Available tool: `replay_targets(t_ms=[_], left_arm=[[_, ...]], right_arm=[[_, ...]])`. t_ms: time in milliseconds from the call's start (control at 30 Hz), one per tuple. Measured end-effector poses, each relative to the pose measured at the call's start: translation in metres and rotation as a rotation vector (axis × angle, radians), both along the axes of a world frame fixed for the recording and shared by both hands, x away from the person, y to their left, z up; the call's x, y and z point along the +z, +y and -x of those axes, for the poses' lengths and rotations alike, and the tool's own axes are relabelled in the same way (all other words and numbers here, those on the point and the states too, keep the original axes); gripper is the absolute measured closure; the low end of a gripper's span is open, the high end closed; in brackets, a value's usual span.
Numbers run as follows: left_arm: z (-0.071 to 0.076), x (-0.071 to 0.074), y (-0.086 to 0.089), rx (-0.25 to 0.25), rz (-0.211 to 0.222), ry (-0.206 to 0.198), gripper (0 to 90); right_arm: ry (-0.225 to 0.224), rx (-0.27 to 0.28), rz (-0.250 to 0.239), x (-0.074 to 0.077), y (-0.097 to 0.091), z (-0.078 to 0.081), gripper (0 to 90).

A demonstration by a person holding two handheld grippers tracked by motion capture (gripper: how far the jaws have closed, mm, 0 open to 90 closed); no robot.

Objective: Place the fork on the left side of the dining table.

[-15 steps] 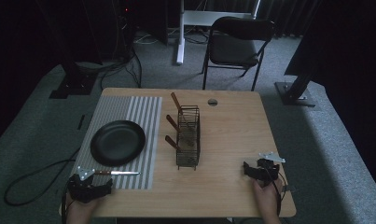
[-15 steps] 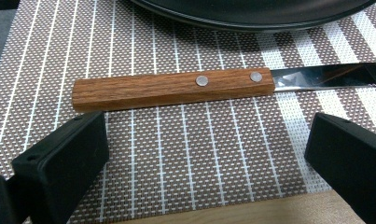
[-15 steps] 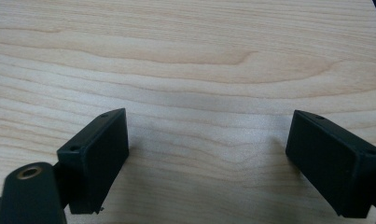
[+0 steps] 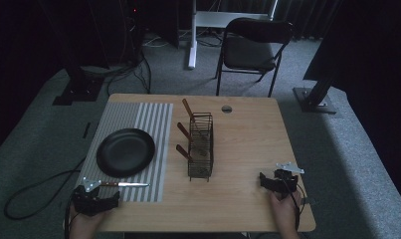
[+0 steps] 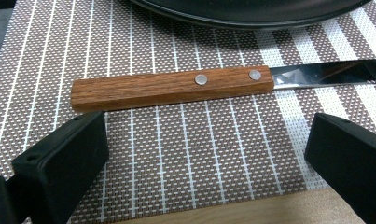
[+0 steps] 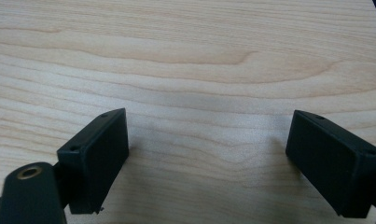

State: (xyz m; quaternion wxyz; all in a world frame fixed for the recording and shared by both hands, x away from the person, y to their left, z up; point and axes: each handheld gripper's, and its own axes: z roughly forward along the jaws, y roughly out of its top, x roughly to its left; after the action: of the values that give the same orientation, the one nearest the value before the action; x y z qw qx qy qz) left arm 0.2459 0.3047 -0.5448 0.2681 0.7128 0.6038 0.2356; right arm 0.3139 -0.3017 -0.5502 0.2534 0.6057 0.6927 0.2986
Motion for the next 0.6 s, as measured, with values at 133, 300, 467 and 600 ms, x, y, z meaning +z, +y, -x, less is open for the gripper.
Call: replay_targets(t_ms=[133, 300, 467, 600], left_arm=[[0.000, 0.001, 0.002, -0.015, 0.002, 0.001, 0.5], [0.002, 0.002, 0.004, -0.020, 0.002, 0.001, 3.2], [0.005, 0.006, 0.006, -0.017, 0.024, -0.007, 3.2], [0.008, 0.010, 0.001, -0.041, 0.024, -0.012, 3.2]], right_arm=[[0.000, 0.000, 0.000, 0.000, 0.000, 0.000, 12.7], [0.000, 0.000, 0.000, 0.000, 0.000, 0.000, 12.8], [0.000, -0.001, 0.000, 0.000, 0.000, 0.000, 12.7], [0.000, -0.001, 0.000, 0.000, 0.000, 0.000, 12.7]])
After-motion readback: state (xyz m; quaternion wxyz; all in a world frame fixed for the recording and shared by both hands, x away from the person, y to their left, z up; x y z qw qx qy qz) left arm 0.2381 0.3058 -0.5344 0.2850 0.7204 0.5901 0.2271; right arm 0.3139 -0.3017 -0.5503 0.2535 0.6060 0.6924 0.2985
